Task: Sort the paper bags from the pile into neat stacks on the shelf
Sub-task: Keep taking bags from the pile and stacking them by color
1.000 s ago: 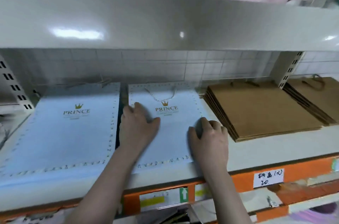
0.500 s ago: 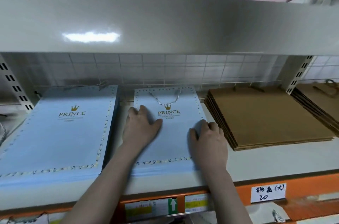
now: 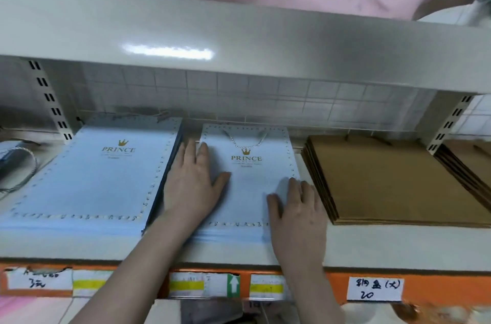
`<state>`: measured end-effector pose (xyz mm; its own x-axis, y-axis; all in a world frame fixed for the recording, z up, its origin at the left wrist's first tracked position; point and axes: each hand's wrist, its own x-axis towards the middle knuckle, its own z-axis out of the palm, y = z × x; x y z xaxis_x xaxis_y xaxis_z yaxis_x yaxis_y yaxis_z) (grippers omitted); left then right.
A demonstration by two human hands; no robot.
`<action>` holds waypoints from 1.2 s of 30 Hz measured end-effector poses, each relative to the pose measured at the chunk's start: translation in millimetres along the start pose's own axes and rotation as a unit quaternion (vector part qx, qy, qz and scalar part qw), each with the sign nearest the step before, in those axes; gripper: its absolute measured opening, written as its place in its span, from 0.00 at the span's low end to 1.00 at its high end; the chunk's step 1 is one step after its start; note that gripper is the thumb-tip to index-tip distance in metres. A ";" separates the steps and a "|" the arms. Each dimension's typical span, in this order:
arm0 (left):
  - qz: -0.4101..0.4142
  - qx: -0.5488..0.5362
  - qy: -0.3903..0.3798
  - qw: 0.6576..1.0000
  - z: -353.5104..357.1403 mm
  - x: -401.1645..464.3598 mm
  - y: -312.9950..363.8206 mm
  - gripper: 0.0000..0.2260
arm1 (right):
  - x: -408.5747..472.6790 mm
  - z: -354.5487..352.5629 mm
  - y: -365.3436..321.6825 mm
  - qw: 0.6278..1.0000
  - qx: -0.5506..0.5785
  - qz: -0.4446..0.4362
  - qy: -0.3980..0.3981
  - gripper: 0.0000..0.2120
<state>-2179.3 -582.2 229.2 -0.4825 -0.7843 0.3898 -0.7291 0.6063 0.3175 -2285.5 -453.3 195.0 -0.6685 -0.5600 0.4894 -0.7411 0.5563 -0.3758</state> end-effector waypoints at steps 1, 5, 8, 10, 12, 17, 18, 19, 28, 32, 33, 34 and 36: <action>0.005 0.010 0.018 1.000 -4.2 -8.5 -3.7 0.34 | -2.6 -0.4 -2.6 1.000 0.004 -0.008 0.004 0.27; 0.003 0.071 0.071 0.995 -20.4 -41.8 -35.6 0.31 | -19.3 3.8 -22.7 0.999 0.024 -0.030 -0.010 0.26; -0.038 0.096 0.073 0.992 -35.2 -62.3 -74.3 0.31 | -33.4 5.7 -50.1 0.997 0.045 -0.053 -0.034 0.26; -0.070 0.105 0.079 0.989 -49.0 -76.7 -101.2 0.35 | -43.9 5.9 -71.5 0.995 0.048 -0.075 -0.051 0.26; -0.091 0.113 0.099 0.985 -65.0 -92.8 -125.4 0.37 | -54.5 5.3 -94.9 0.992 0.041 -0.097 -0.067 0.27; -0.131 0.118 0.133 0.975 -107.5 -139.1 -198.8 0.35 | -91.2 7.7 -168.4 0.985 0.040 -0.146 -0.085 0.26; -0.144 0.117 0.131 0.974 -118.5 -149.6 -215.3 0.34 | -101.1 10.1 -185.5 0.983 0.044 -0.155 -0.082 0.25; -0.158 0.114 0.131 0.972 -130.9 -160.4 -232.1 0.33 | -111.8 13.3 -203.7 0.983 0.049 -0.162 -0.075 0.23; -0.213 0.141 0.160 0.954 -232.9 -237.9 -389.7 0.32 | -217.0 35.7 -364.8 0.969 0.134 -0.205 -0.044 0.19; -0.221 0.149 0.186 0.946 -259.8 -251.0 -445.9 0.32 | -238.2 42.5 -420.5 0.960 0.152 -0.231 -0.036 0.22; -0.224 0.147 0.198 0.943 -264.7 -251.5 -459.7 0.32 | -240.2 46.0 -433.1 0.959 0.153 -0.236 -0.029 0.22; -0.229 0.143 0.207 0.940 -269.2 -250.6 -473.5 0.32 | -241.0 50.2 -446.0 0.958 0.153 -0.241 -0.021 0.22; -0.241 0.126 0.217 0.938 -276.6 -245.7 -499.4 0.33 | -239.2 61.3 -471.5 0.957 0.154 -0.246 -0.016 0.22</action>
<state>-1562.4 -656.0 214.0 0.1353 -0.7983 0.5868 -0.9295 0.1029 0.3543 -1779.9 -619.3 206.9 -0.2314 -0.7290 0.6442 -0.9465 0.0157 -0.3222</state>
